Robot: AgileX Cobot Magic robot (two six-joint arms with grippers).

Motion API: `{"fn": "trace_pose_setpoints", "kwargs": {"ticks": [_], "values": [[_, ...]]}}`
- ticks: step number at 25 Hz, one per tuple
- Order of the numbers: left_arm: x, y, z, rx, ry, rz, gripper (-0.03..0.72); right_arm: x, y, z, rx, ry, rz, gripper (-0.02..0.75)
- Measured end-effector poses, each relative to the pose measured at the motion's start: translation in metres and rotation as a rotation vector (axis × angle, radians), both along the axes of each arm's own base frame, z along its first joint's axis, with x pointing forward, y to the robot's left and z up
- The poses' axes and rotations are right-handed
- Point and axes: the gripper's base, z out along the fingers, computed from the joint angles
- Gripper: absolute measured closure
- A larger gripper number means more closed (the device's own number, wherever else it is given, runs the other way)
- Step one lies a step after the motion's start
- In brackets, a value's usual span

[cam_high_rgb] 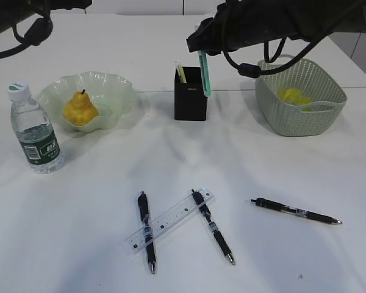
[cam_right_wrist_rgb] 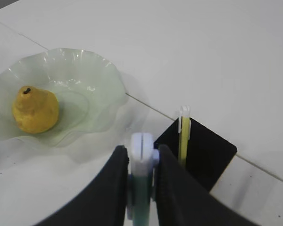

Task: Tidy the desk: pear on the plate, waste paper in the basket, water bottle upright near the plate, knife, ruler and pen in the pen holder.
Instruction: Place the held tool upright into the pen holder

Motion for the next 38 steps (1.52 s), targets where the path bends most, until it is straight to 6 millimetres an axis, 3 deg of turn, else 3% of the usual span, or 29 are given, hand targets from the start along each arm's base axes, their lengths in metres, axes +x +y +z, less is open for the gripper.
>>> {"fn": "trace_pose_setpoints", "kwargs": {"ticks": [8, 26, 33, 38], "values": [[-0.004, -0.002, 0.001, -0.002, -0.013, -0.008, 0.347, 0.001, -0.007, -0.015, 0.059, 0.034, -0.102, 0.608], [-0.006, -0.004, -0.001, 0.033, -0.020, -0.020, 0.347, 0.011, -0.011, 0.003, -0.096, -0.183, -0.133, 0.608], [-0.006, -0.006, -0.001, 0.056, -0.029, -0.033, 0.347, 0.025, -0.004, 0.005, -0.058, -0.205, -0.144, 0.607], [-0.006, -0.006, -0.001, 0.063, -0.028, -0.037, 0.347, 0.032, 0.011, 0.000, -0.046, -0.213, -0.119, 0.607]]}}
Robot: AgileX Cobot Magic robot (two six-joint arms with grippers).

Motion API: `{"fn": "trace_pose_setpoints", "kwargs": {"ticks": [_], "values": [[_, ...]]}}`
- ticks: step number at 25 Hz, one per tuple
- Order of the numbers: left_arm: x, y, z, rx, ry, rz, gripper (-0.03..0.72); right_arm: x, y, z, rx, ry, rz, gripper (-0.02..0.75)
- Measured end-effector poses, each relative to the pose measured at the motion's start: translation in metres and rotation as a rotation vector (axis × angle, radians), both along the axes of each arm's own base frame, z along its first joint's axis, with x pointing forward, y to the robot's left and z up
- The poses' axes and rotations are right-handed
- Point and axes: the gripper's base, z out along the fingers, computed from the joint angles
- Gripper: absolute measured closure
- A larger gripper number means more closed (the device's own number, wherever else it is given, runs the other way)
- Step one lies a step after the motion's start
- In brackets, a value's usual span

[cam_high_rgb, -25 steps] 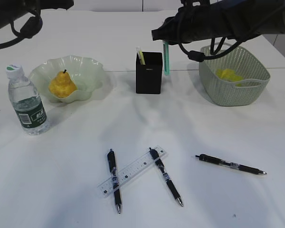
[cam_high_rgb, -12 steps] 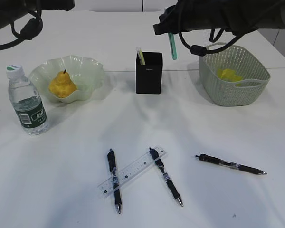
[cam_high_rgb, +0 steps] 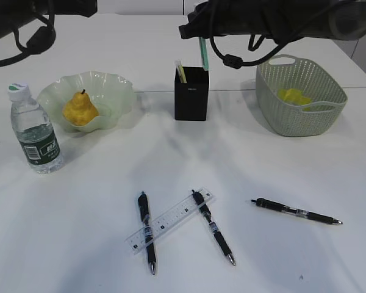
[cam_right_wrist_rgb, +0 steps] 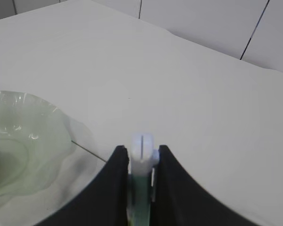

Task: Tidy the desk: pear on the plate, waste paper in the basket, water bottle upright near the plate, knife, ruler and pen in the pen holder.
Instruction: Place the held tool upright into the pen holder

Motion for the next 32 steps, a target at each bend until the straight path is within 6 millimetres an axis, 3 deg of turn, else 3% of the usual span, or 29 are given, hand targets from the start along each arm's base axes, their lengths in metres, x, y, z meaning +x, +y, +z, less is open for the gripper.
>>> {"fn": "trace_pose_setpoints", "kwargs": {"ticks": [5, 14, 20, 28, 32], "values": [[-0.001, -0.002, -0.001, 0.036, -0.007, -0.018, 0.347, 0.009, 0.006, -0.004, 0.033, 0.000, -0.002, 0.607], [-0.001, -0.004, -0.002, 0.079, -0.010, -0.038, 0.347, 0.034, 0.014, -0.028, 0.083, 0.007, -0.020, 0.607], [-0.001, -0.004, -0.003, 0.086, -0.006, -0.040, 0.347, 0.040, 0.012, -0.033, 0.086, -0.010, -0.061, 0.607], [-0.002, -0.006, -0.003, 0.115, -0.015, -0.055, 0.347, 0.048, 0.013, -0.055, 0.091, 0.015, -0.085, 0.607], [-0.002, -0.006, -0.003, 0.121, -0.018, -0.058, 0.347, 0.049, 0.012, -0.052, 0.100, 0.004, -0.104, 0.607]]}}
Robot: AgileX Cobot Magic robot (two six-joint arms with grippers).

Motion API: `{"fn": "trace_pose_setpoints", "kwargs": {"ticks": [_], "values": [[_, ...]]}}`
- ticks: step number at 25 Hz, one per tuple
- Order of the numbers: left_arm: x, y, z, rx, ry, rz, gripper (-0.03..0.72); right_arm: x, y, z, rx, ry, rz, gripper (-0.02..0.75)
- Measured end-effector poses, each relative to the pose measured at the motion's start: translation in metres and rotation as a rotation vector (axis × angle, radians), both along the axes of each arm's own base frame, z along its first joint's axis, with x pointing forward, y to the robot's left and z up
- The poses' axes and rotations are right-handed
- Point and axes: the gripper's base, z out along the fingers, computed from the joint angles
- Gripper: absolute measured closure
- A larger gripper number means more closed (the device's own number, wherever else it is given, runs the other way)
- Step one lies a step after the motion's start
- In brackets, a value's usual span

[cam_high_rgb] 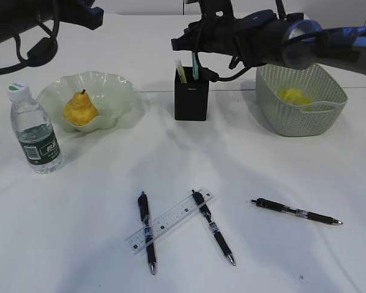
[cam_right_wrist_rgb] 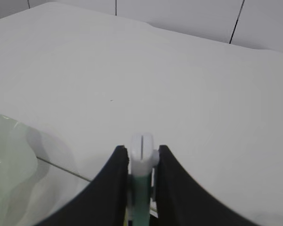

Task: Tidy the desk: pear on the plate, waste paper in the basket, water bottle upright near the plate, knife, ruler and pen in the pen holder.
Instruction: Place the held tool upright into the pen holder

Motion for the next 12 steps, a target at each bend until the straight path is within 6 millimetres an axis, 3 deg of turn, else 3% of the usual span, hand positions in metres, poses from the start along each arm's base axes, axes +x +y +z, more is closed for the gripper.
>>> {"fn": "trace_pose_setpoints", "kwargs": {"ticks": [12], "values": [[0.0000, -0.0001, 0.0000, 0.003, -0.001, -0.001, 0.347, 0.0008, -0.0001, 0.0008, 0.018, 0.001, -0.009, 0.603]]}}
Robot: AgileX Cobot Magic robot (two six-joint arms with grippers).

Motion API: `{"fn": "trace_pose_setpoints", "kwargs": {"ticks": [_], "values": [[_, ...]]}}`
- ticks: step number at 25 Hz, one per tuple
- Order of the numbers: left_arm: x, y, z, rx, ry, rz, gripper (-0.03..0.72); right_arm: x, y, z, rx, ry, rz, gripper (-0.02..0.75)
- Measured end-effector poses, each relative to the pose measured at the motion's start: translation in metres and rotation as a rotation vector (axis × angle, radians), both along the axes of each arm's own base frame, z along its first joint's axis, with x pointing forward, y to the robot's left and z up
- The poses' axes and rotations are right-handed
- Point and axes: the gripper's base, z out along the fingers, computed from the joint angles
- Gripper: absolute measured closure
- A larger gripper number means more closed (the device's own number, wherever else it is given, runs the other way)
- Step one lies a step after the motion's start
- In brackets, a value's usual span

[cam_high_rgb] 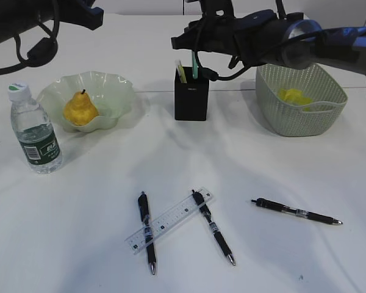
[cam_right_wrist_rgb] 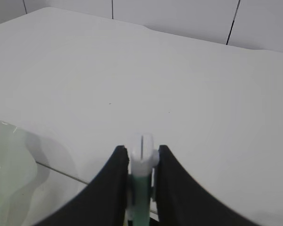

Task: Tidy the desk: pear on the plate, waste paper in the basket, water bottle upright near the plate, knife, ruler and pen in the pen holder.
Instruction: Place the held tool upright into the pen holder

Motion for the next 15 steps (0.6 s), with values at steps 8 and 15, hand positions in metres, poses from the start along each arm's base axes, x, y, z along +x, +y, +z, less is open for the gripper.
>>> {"fn": "trace_pose_setpoints", "kwargs": {"ticks": [8, 15], "values": [[0.000, 0.000, 0.000, 0.000, 0.000, 0.000, 0.347, 0.002, 0.001, -0.011, 0.003, 0.022, -0.004, 0.595], [0.000, 0.000, 0.000, 0.000, 0.000, 0.000, 0.347, 0.002, 0.000, -0.011, 0.005, 0.021, -0.008, 0.589]]}}
